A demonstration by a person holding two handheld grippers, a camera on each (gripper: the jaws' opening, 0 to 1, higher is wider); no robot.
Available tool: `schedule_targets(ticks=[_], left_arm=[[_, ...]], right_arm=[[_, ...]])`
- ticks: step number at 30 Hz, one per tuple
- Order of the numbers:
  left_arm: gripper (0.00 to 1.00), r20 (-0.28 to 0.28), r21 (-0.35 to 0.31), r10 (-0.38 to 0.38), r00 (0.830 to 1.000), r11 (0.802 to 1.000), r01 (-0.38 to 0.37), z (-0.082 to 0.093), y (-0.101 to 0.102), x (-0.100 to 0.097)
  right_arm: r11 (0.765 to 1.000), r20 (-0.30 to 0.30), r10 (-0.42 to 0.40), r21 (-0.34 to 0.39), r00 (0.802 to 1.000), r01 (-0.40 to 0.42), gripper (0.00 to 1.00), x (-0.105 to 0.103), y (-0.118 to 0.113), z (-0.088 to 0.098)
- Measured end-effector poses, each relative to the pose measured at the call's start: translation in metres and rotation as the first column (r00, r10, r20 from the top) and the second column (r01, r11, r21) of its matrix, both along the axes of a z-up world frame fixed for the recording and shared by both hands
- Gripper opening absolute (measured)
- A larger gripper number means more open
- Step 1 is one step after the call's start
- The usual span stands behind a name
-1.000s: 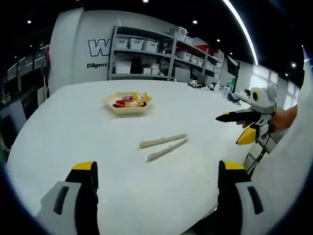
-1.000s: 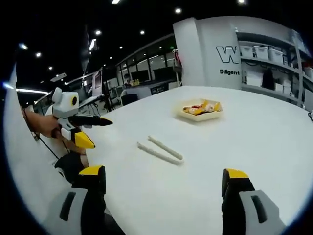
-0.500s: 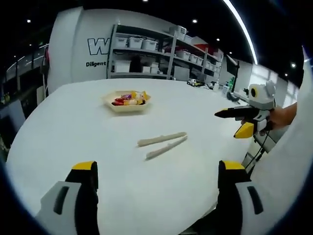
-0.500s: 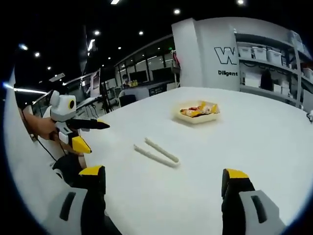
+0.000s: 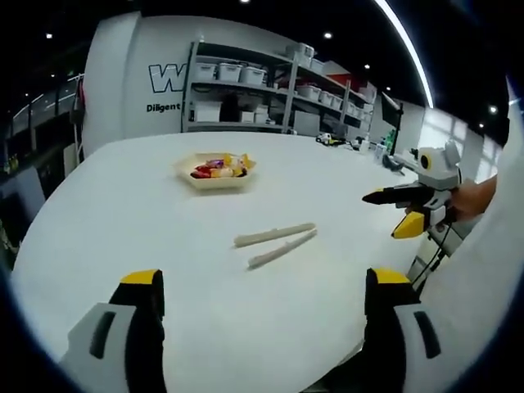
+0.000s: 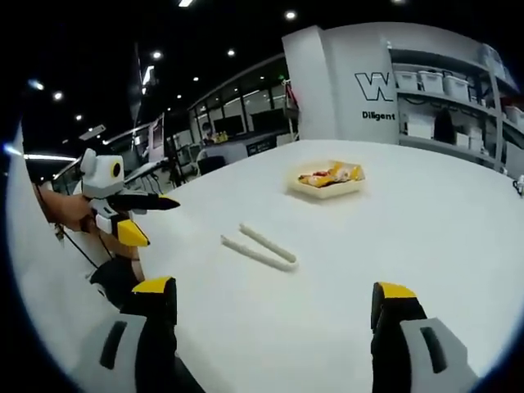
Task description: Place the target food into the container with the food tongs after gripping and lifting it, then release it inside without dropping or visibly crushing the food.
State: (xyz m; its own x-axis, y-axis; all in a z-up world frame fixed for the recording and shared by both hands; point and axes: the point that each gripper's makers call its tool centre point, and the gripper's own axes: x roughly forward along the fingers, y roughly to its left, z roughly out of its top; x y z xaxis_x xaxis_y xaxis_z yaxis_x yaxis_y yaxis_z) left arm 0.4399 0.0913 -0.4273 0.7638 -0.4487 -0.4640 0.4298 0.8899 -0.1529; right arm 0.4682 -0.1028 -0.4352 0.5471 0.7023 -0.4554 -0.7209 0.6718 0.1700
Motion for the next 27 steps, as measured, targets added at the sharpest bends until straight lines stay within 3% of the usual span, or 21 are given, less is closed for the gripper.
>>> schedule_targets(ticks=[27], left_arm=[[0.99, 0.016, -0.007, 0.010, 1.000, 1.000, -0.010, 0.0066, -0.0077, -0.0024]], right_arm=[[1.000, -0.020, 0.016, -0.014, 1.000, -0.016, 0.99, -0.0053, -0.0065, -0.0046]])
